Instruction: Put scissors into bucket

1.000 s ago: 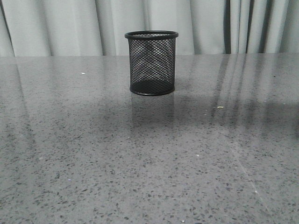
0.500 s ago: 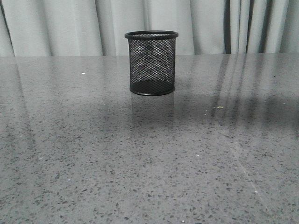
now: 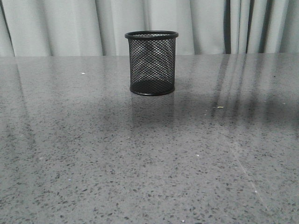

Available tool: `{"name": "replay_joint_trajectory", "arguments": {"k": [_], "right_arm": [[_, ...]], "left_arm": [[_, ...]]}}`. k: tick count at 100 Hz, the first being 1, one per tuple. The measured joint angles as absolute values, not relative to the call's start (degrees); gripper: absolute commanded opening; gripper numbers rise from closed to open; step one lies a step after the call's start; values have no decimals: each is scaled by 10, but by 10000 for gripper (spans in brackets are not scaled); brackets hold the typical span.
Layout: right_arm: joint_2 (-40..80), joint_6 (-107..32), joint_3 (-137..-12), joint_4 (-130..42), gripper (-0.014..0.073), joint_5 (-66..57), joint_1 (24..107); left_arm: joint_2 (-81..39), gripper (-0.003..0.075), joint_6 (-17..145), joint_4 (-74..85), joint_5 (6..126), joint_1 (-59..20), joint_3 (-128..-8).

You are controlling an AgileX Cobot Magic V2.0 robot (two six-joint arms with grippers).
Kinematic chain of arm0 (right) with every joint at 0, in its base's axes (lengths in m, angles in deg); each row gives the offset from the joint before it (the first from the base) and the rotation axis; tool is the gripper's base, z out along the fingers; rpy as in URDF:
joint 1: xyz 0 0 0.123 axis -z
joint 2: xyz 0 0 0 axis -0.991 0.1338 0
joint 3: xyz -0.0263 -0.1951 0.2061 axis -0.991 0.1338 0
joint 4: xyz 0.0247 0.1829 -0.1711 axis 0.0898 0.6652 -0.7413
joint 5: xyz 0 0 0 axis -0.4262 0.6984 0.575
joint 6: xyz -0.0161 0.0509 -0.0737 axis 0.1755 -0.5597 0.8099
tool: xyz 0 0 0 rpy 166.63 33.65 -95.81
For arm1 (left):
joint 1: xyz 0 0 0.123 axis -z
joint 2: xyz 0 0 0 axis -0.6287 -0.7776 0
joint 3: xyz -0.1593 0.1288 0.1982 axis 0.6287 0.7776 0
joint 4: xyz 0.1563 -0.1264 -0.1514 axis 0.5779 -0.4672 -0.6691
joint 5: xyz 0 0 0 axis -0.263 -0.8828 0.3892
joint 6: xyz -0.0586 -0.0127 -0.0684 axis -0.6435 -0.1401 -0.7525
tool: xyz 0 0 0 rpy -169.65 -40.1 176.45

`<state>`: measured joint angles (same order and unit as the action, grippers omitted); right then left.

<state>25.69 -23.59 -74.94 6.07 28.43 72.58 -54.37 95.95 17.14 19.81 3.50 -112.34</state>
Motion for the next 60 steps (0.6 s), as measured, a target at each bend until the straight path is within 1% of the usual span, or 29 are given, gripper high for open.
{"name": "replay_joint_trajectory", "arguments": {"k": [11,16,36,42,50,60], "right_arm": [[259,-227,-749,53,-73,282,726],[260,-226,-749,51,-73,281,726],[260,-217,-752,44,-73,271,726],[260,-215,-758,35,-70,270,726],[260,-213,-775,12,-39,270,726],[260,-213,-803,-21,-41,270,726]], "left_arm": [[-544,460,956,171,198,35,-1123],[-544,492,945,170,200,35,-1123],[-530,495,898,169,200,21,-1123],[-521,495,880,169,198,3,-1123],[-507,495,858,169,190,-26,-1123],[-491,495,835,169,168,-70,-1123]]}}
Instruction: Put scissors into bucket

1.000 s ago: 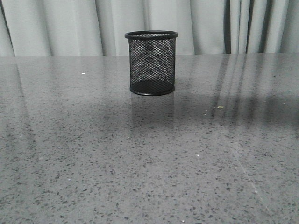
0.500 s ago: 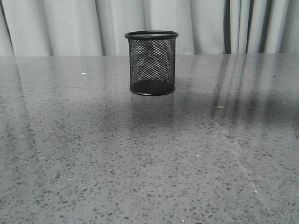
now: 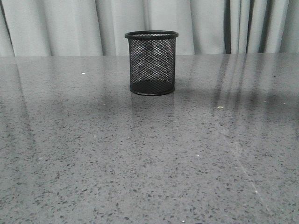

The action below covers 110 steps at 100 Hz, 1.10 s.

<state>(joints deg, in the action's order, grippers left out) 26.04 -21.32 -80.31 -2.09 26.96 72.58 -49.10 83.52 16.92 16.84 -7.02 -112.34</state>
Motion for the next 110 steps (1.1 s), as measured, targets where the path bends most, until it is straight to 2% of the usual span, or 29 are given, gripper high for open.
{"name": "replay_joint_trajectory", "arguments": {"k": [23,44,77,110], "right_arm": [[284,-236,-875,-100,-41,289,726],[339,-311,-968,-219,-41,367,726],[453,-371,-1123,-302,-41,533,726],[513,-394,-1179,-377,-41,551,679]], "left_arm": [[-449,495,824,171,136,-152,-1123],[-413,495,821,171,128,-201,-1123],[-403,495,814,171,120,-213,-1124],[-403,495,813,171,119,-213,-1124]]}}
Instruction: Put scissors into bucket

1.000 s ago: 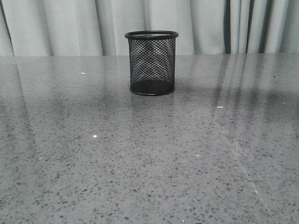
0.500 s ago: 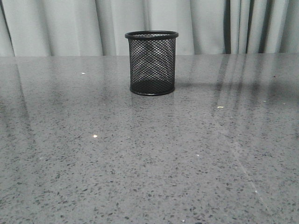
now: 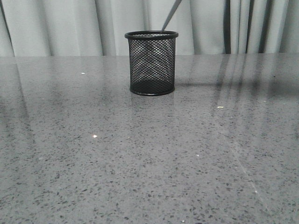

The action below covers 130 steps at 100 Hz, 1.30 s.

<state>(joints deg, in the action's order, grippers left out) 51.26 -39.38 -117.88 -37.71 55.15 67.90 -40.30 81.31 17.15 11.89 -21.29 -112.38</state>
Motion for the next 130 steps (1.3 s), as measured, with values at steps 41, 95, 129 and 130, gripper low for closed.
{"name": "replay_joint_trajectory", "arguments": {"k": [41,95,129,130], "right_arm": [[558,-397,-1192,-398,-41,534,655],[596,-397,-1192,-401,-41,512,639],[609,-397,-1192,-401,259,514,637],[609,-397,-1192,-401,267,514,637]], "left_arm": [[-403,495,813,171,118,-213,-1124],[-402,495,813,171,118,-213,-1124],[-402,495,813,171,118,-213,-1124],[-402,495,813,171,118,-213,-1124]]}}
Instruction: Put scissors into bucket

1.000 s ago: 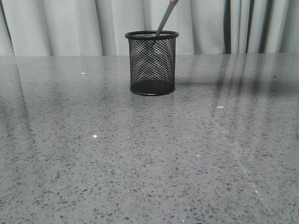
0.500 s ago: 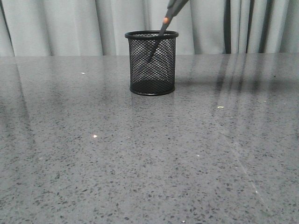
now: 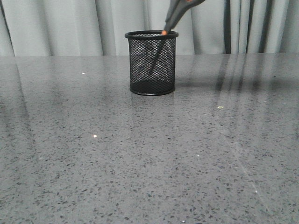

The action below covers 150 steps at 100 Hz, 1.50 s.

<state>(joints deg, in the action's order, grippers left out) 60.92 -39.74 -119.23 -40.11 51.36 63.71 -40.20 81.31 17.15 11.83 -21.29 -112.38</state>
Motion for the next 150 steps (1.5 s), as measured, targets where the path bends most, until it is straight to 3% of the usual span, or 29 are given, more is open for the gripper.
{"name": "replay_joint_trajectory", "arguments": {"k": [12,57,67,77,90,101,128,150], "right_arm": [[609,-397,-1192,-401,332,510,637],[609,-402,-1336,-401,331,549,637],[609,-423,-1367,-401,297,551,640],[606,-441,-1378,-401,169,554,651],[598,-447,-1378,-402,-74,556,664],[585,-449,-1378,-402,-43,556,669],[523,-449,-1329,-402,-43,513,669],[390,-450,-1120,-406,-45,344,669]], "left_arm": [[-402,495,813,171,118,-213,-1124],[-402,494,813,171,117,-213,-1124],[-402,488,813,171,107,-213,-1124],[-402,421,812,171,91,-213,-1124],[-402,217,809,171,68,-213,-1124],[-402,-18,793,171,62,-213,-1124],[-402,-20,691,171,63,-213,-1124],[-358,-20,642,175,134,-213,-1092]]}}
